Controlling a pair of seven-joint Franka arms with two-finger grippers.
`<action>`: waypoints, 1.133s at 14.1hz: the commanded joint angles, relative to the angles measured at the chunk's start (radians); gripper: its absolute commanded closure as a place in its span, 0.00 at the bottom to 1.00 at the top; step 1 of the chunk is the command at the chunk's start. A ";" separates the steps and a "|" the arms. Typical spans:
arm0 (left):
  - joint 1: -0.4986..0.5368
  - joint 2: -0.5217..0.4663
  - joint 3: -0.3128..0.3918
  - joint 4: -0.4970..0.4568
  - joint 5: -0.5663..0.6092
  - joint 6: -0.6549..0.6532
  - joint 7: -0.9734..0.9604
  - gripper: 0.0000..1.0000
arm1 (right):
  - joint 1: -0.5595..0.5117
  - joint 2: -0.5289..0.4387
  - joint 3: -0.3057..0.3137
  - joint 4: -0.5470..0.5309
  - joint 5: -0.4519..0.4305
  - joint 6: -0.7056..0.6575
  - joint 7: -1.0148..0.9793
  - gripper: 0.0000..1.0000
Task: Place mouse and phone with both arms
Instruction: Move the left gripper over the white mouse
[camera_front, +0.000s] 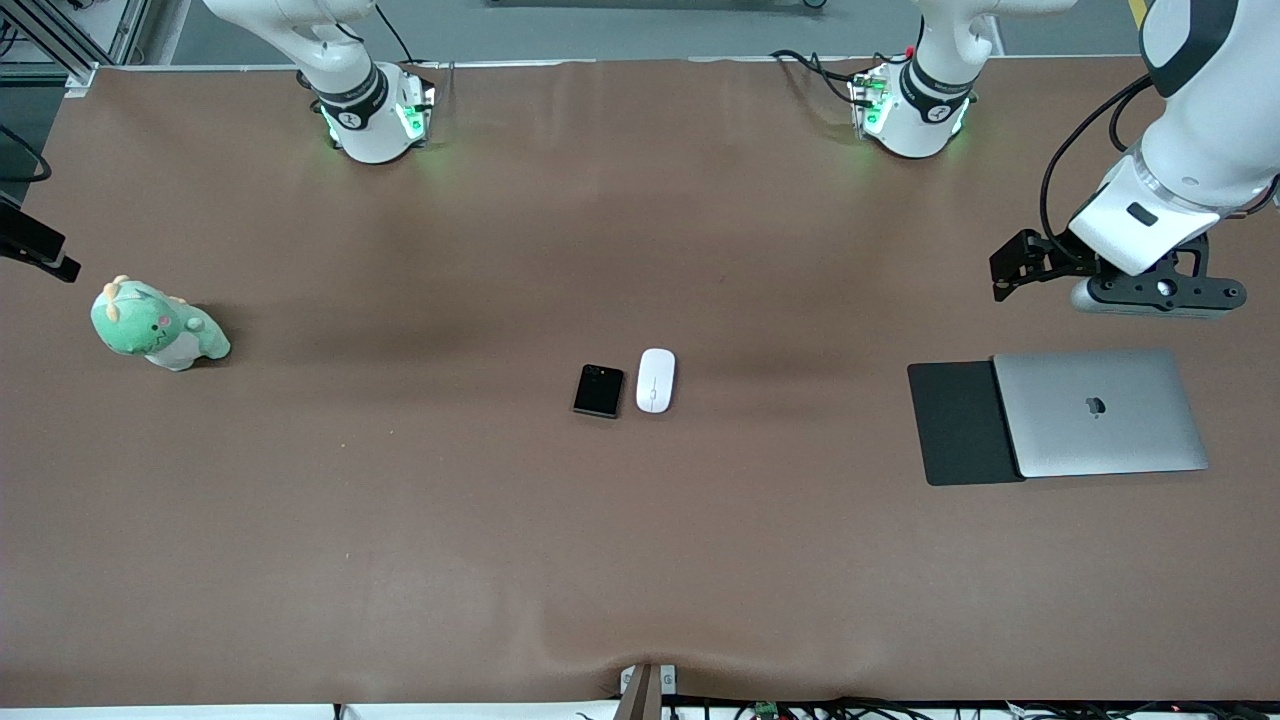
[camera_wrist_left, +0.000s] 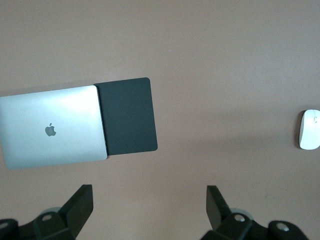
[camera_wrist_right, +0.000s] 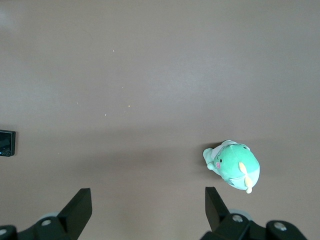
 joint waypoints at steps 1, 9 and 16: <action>0.004 -0.008 -0.002 -0.007 -0.016 0.005 0.002 0.00 | -0.012 -0.005 0.007 -0.006 0.005 -0.007 -0.015 0.00; -0.007 0.050 -0.034 0.004 -0.020 0.022 -0.014 0.00 | -0.004 0.001 0.009 -0.004 0.005 0.001 -0.015 0.00; -0.030 0.214 -0.206 0.004 -0.010 0.179 -0.283 0.00 | -0.014 0.001 0.009 -0.004 0.005 0.001 -0.015 0.00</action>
